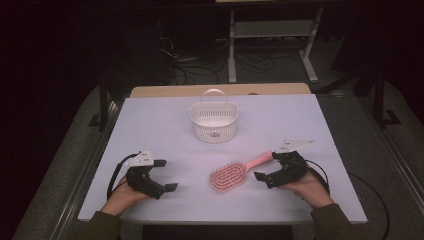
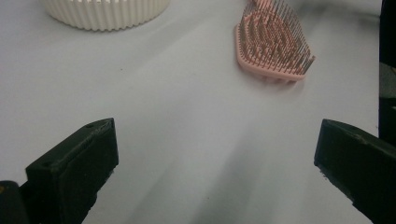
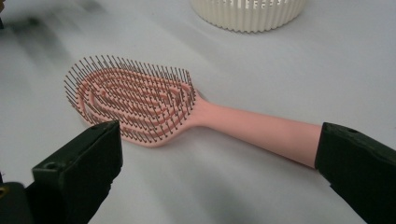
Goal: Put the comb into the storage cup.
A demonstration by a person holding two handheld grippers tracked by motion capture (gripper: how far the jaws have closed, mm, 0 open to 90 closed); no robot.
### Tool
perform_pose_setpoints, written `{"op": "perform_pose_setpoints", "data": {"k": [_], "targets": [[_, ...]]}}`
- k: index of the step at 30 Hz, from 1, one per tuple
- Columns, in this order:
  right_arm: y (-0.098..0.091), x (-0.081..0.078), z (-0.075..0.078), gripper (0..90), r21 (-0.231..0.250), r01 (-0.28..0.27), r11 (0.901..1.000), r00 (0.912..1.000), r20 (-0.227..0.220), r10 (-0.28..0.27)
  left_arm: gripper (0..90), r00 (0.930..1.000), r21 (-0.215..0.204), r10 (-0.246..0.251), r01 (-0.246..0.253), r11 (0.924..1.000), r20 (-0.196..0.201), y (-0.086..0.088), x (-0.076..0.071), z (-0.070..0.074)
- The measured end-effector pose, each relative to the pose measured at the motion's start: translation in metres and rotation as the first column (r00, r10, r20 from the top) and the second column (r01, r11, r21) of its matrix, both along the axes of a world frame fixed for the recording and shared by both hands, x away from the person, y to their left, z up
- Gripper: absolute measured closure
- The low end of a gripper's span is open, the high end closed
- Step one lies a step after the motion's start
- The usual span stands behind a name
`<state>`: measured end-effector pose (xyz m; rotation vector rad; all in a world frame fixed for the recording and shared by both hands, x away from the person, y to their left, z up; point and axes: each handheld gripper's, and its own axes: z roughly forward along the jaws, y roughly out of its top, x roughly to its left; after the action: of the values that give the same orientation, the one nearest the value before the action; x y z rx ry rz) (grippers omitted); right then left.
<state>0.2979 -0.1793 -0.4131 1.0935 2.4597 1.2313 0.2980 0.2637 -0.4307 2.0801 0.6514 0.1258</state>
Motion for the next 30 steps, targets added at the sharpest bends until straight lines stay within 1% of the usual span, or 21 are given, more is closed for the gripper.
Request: {"op": "perform_pose_setpoints", "data": {"k": [3, 6, 10, 17, 22, 23, 30], "targets": [[0.001, 0.003, 0.001, 0.8, 0.001, -0.003, 1.0000, 1.0000, -0.007, 0.003, 0.0, 1.0000, -0.004, 0.000, 0.000, 1.0000, -0.001, 0.001, 0.000, 0.000], [0.002, 0.005, 0.002, 0.9, -0.006, -0.006, 1.0000, 1.0000, -0.002, 0.006, 0.0, 1.0000, -0.004, 0.000, 0.000, 1.0000, 0.001, 0.001, 0.000, 0.001], [0.003, 0.008, 0.005, 0.9, -0.008, 0.003, 1.0000, 1.0000, -0.001, -0.003, 0.0, 1.0000, -0.007, -0.001, 0.001, 1.0000, 0.001, 0.001, 0.000, 0.001], [0.004, 0.012, 0.006, 0.8, -0.015, 0.005, 0.9999, 1.0000, -0.008, -0.005, 0.0, 1.0000, -0.004, -0.003, 0.003, 1.0000, 0.001, 0.000, 0.000, 0.000], [0.005, 0.016, 0.004, 1.0, -0.030, 0.006, 0.9995, 0.9999, -0.015, -0.007, 0.0, 1.0000, -0.003, -0.006, 0.006, 1.0000, 0.003, 0.000, -0.001, 0.000], [0.006, 0.018, 0.006, 1.0, -0.037, 0.004, 0.9993, 0.9999, -0.010, -0.005, 0.0, 1.0000, -0.003, -0.006, 0.006, 1.0000, 0.003, 0.000, 0.000, 0.000], [0.009, 0.023, 0.009, 1.1, -0.047, 0.000, 0.9989, 1.0000, -0.007, -0.001, 0.0, 0.9999, -0.001, -0.013, 0.013, 0.9999, 0.004, -0.001, -0.001, 0.000]]}}
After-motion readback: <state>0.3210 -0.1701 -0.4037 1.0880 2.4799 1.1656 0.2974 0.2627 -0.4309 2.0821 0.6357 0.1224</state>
